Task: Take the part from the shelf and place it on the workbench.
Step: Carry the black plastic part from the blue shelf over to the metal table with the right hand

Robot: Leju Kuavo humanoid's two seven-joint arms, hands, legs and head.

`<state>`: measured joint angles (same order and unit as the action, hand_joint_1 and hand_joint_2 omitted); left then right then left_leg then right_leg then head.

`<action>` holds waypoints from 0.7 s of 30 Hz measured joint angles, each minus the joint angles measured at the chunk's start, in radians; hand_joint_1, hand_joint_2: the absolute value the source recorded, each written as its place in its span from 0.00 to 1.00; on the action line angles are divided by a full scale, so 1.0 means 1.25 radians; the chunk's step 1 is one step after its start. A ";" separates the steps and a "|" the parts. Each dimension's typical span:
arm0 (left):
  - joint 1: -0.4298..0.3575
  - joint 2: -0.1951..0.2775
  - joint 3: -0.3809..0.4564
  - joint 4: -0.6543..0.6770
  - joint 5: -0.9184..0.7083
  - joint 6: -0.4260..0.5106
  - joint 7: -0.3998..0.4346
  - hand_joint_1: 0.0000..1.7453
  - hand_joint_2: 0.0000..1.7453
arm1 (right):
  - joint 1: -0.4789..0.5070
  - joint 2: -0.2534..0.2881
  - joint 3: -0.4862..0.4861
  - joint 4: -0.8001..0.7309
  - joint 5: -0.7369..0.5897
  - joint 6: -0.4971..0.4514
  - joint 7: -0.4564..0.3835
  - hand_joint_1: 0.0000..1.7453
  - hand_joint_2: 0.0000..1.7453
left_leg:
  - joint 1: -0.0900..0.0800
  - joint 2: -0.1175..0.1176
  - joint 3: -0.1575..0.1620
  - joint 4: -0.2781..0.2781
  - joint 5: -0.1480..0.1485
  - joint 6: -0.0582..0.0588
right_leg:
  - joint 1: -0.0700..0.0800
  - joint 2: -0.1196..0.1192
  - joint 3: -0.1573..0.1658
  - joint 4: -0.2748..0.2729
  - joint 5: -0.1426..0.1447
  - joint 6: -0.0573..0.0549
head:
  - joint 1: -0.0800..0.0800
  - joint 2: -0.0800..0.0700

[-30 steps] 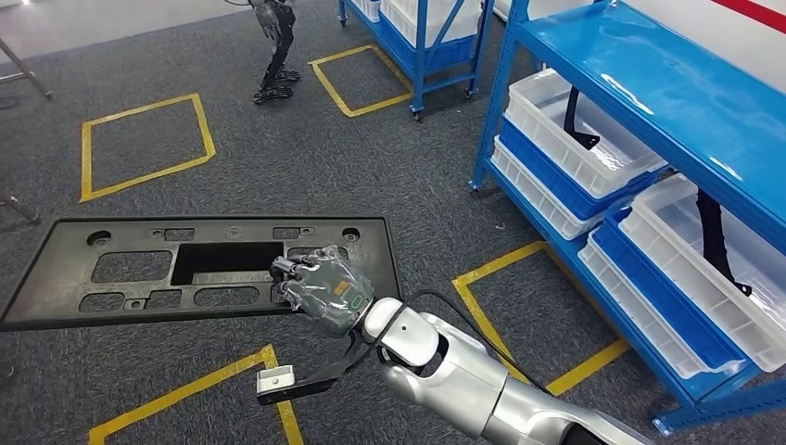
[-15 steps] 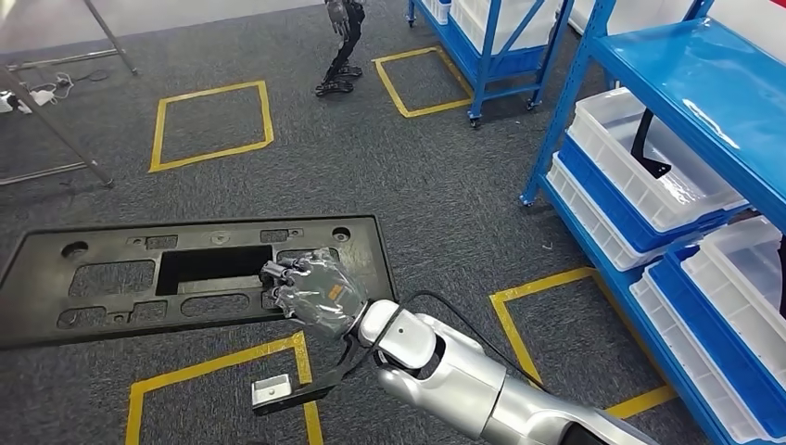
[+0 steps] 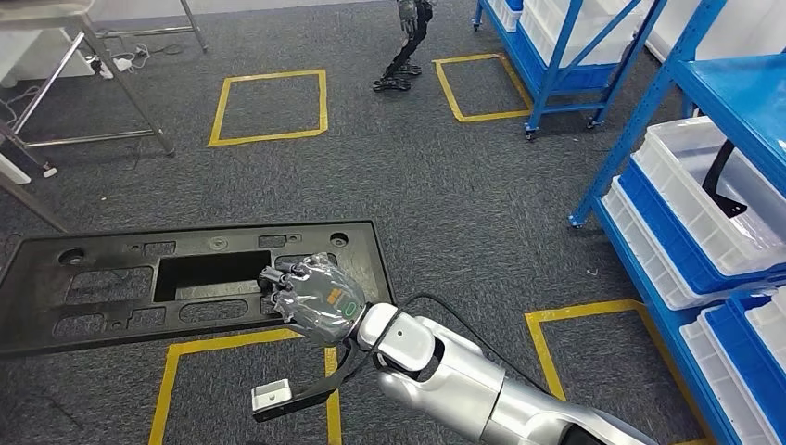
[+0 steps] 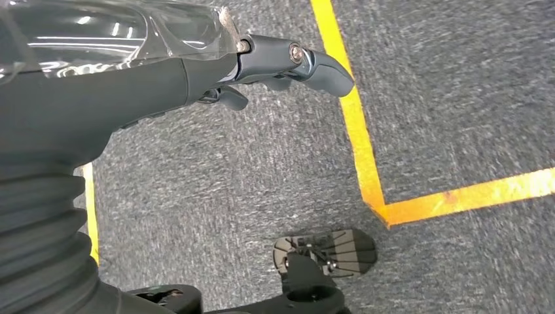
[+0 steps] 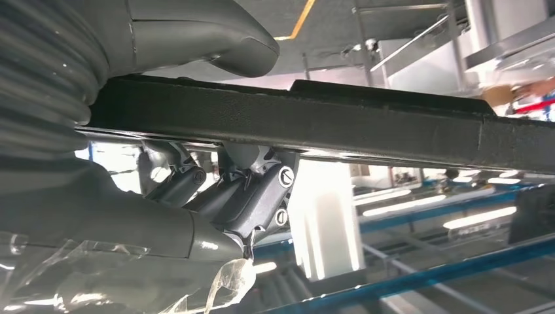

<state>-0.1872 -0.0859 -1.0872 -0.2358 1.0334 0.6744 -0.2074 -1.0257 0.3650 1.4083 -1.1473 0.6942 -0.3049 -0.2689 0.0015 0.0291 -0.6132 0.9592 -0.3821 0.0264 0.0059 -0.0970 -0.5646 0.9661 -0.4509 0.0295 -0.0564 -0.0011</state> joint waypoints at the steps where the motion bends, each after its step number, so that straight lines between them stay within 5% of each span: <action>1: 0.000 0.000 0.000 0.000 -0.001 0.000 0.000 0.00 1.00 | 0.000 0.000 0.000 -0.001 0.000 0.001 0.001 1.00 1.00 | 0.002 -0.008 0.001 -0.001 0.001 0.005 | -0.002 0.014 -0.006 0.017 -0.013 0.003 | 0.000 0.000; 4: -0.003 0.000 0.000 0.000 -0.006 0.002 0.002 0.00 1.00 | 0.001 -0.002 0.000 -0.002 0.000 0.003 0.002 1.00 1.00 | 0.005 -0.035 0.003 -0.003 0.004 0.017 | -0.007 0.065 -0.073 0.164 -0.085 0.008 | 0.000 0.000; 6: -0.003 0.000 0.000 0.000 -0.008 0.003 0.001 0.00 1.00 | 0.003 -0.004 0.000 -0.001 0.000 0.003 -0.002 1.00 1.00 | 0.004 -0.057 0.003 -0.002 0.004 0.018 | -0.007 0.074 -0.114 0.241 -0.102 0.008 | 0.000 0.000; 8: -0.001 0.000 0.000 0.000 -0.008 0.004 0.000 0.00 1.00 | 0.005 -0.006 0.000 -0.001 -0.001 0.002 -0.006 1.00 1.00 | 0.004 -0.081 0.005 -0.002 0.003 0.018 | -0.008 0.081 -0.098 0.192 -0.059 0.005 | 0.000 0.000; 10: -0.002 0.000 0.001 0.000 -0.009 0.006 0.001 0.00 1.00 | 0.004 -0.006 0.000 -0.002 -0.002 0.003 -0.007 1.00 1.00 | 0.003 -0.104 0.005 0.000 0.003 0.016 | -0.014 0.118 -0.049 0.076 -0.002 0.002 | 0.000 0.000; 12: -0.003 0.000 0.001 0.000 -0.011 0.007 0.003 0.00 1.00 | 0.003 -0.005 0.000 -0.002 -0.002 0.003 -0.006 1.00 1.00 | 0.003 -0.121 0.000 0.002 0.004 0.010 | -0.018 0.148 -0.023 0.015 0.016 0.001 | 0.000 0.000; 14: -0.001 0.000 0.001 0.000 -0.011 0.007 0.003 0.00 1.00 | 0.002 -0.004 0.000 -0.003 -0.002 0.004 -0.005 1.00 1.00 | 0.007 -0.137 -0.005 0.000 0.007 0.001 | -0.016 0.140 -0.021 0.009 0.015 -0.003 | 0.000 0.000; 15: 0.001 0.000 0.001 0.000 -0.010 0.008 0.002 0.00 1.00 | 0.002 -0.002 0.000 -0.003 -0.002 0.004 -0.005 1.00 1.00 | 0.008 -0.135 -0.009 0.002 0.005 -0.003 | -0.015 0.131 -0.019 0.007 0.017 -0.007 | 0.000 0.000; 17: 0.002 0.001 0.003 0.000 -0.010 0.008 0.000 0.00 1.00 | 0.000 0.000 0.000 -0.005 -0.002 0.004 -0.006 1.00 1.00 | 0.006 -0.098 -0.030 0.043 -0.021 -0.011 | -0.016 0.110 -0.018 0.003 0.020 -0.016 | -0.001 0.000; 19: 0.001 0.001 0.007 0.000 -0.010 0.009 -0.002 0.00 1.00 | 0.000 0.000 0.000 -0.005 -0.002 0.003 -0.009 1.00 1.00 | 0.005 -0.052 -0.078 0.149 -0.075 -0.018 | -0.013 0.088 -0.017 0.002 0.019 -0.021 | -0.001 0.000; 21: 0.002 0.001 0.010 0.000 -0.010 0.009 -0.003 0.00 1.00 | 0.001 0.000 0.000 -0.005 -0.002 0.002 -0.014 1.00 1.00 | 0.006 -0.039 -0.119 0.239 -0.106 -0.022 | -0.012 0.065 -0.017 0.002 0.017 -0.024 | -0.001 0.000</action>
<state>-0.1853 -0.0850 -1.0745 -0.2358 1.0204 0.6851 -0.2113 -1.0240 0.3652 1.4088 -1.1534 0.6913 -0.3018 -0.2858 0.0095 -0.0197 -0.7617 1.2585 -0.5141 -0.0010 -0.0085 -0.0155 -0.5863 0.9688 -0.4294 0.0001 -0.0573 -0.0011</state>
